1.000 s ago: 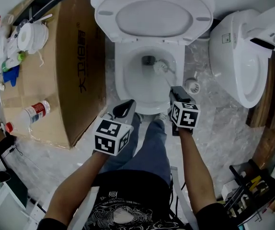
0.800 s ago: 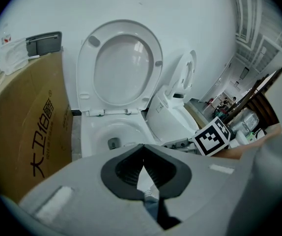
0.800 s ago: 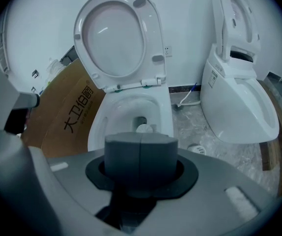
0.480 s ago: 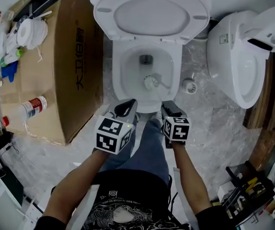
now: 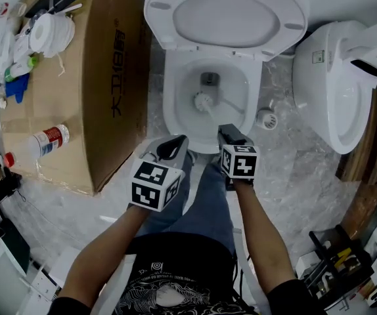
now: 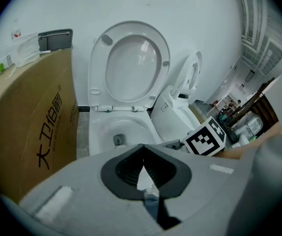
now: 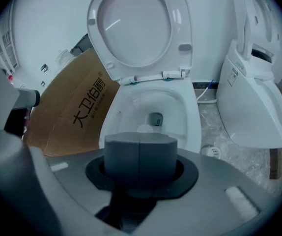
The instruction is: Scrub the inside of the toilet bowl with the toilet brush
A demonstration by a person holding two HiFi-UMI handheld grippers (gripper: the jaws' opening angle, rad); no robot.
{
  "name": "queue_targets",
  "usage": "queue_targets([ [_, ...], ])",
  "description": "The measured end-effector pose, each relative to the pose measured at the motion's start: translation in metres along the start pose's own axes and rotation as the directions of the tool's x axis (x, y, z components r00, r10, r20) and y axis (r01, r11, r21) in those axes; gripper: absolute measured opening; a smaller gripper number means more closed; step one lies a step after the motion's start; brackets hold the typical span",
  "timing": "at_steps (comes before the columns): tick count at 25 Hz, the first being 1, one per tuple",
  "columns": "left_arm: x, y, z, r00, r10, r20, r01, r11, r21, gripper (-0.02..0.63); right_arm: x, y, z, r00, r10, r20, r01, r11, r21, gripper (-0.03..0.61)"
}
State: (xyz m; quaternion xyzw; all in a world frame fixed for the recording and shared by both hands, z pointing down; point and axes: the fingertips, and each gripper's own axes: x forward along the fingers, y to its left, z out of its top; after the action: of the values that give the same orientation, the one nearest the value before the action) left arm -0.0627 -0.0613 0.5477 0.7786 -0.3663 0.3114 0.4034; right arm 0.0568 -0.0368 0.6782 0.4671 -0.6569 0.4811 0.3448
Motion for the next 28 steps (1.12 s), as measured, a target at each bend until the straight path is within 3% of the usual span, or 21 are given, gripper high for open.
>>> queue_targets([
  [19, 0.003, 0.008, -0.019, 0.999, -0.015, -0.049, 0.016, 1.0, 0.016, -0.002, 0.054, -0.031, 0.035, 0.994, -0.103, 0.019, 0.102, 0.993, 0.062, 0.153],
  [28, -0.005, -0.001, 0.004, 1.0, -0.003, 0.007, 0.003, 1.0, 0.01, -0.002, 0.012, -0.011, -0.01, 0.998, -0.057, -0.023, 0.058, 0.997, 0.05, 0.152],
])
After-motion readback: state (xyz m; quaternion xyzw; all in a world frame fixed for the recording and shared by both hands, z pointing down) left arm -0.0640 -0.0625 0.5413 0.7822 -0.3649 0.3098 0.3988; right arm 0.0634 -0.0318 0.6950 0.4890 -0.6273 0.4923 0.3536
